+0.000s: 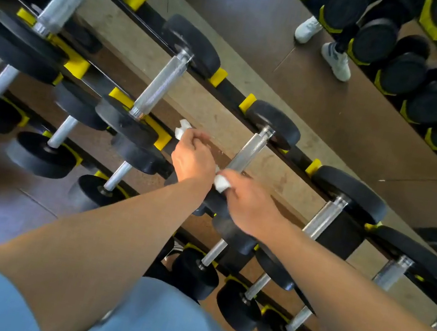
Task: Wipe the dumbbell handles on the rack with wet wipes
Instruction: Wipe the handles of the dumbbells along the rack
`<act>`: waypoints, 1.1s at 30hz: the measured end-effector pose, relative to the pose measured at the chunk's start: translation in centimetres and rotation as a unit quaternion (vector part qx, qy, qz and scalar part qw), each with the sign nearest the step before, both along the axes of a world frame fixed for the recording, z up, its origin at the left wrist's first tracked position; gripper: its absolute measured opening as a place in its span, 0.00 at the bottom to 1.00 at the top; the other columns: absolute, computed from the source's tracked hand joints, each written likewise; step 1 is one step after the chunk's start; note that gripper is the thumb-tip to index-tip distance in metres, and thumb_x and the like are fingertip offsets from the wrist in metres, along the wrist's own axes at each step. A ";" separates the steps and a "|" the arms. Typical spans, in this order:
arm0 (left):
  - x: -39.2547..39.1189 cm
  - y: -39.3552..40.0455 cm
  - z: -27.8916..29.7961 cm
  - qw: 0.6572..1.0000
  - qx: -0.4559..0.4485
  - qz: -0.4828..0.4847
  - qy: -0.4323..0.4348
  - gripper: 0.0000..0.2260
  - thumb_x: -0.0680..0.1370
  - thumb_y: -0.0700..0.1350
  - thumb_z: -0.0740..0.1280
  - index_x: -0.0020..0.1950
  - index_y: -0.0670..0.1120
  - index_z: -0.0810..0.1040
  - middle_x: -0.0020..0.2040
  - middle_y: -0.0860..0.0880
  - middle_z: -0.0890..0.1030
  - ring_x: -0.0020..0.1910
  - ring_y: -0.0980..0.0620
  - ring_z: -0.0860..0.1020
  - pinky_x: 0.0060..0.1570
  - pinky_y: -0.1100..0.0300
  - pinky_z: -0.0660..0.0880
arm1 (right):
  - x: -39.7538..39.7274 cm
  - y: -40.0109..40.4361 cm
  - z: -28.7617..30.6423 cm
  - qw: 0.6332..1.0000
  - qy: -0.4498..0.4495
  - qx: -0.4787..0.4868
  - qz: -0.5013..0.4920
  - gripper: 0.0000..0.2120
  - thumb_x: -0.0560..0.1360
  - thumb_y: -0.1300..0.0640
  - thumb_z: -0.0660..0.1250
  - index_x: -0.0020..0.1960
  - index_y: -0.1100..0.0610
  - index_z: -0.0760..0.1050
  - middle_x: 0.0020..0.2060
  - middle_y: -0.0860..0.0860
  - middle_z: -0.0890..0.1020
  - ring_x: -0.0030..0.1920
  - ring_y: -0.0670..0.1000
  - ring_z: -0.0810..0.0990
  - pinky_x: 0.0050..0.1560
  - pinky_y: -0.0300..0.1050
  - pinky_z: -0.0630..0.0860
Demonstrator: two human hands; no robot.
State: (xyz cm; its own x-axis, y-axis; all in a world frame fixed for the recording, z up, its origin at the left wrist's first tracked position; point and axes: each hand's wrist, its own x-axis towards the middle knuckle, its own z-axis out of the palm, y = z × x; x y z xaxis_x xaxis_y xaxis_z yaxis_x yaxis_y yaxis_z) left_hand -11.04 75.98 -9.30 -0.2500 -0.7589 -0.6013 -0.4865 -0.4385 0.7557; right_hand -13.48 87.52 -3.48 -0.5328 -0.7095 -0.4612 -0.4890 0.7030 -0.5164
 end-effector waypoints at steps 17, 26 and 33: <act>2.0 1.2 -0.6 0.984 -0.089 -0.131 -0.080 0.13 0.83 0.46 0.53 0.51 0.46 0.76 0.46 0.49 0.77 0.37 0.59 0.72 0.33 0.68 0.62 | 3.1 2.3 -2.0 0.988 -0.066 -0.035 -0.132 0.18 0.82 0.61 0.57 0.69 0.50 0.74 0.62 0.48 0.81 0.61 0.48 0.78 0.61 0.46 0.75; 1.9 1.1 -0.6 0.976 -0.106 -0.163 -0.101 0.13 0.83 0.46 0.53 0.49 0.47 0.76 0.43 0.49 0.77 0.38 0.58 0.72 0.39 0.60 0.66 | -0.5 3.8 -2.1 0.911 -0.023 0.061 -0.408 0.17 0.84 0.55 0.55 0.69 0.56 0.73 0.62 0.56 0.79 0.61 0.57 0.77 0.62 0.52 0.73; 1.8 0.8 -0.6 0.972 -0.095 -0.185 -0.104 0.12 0.84 0.48 0.53 0.51 0.48 0.75 0.44 0.49 0.77 0.40 0.54 0.75 0.44 0.57 0.69 | 4.5 0.2 -1.3 0.906 -0.080 0.046 -0.413 0.14 0.84 0.54 0.56 0.61 0.55 0.77 0.52 0.51 0.81 0.54 0.52 0.79 0.54 0.46 0.73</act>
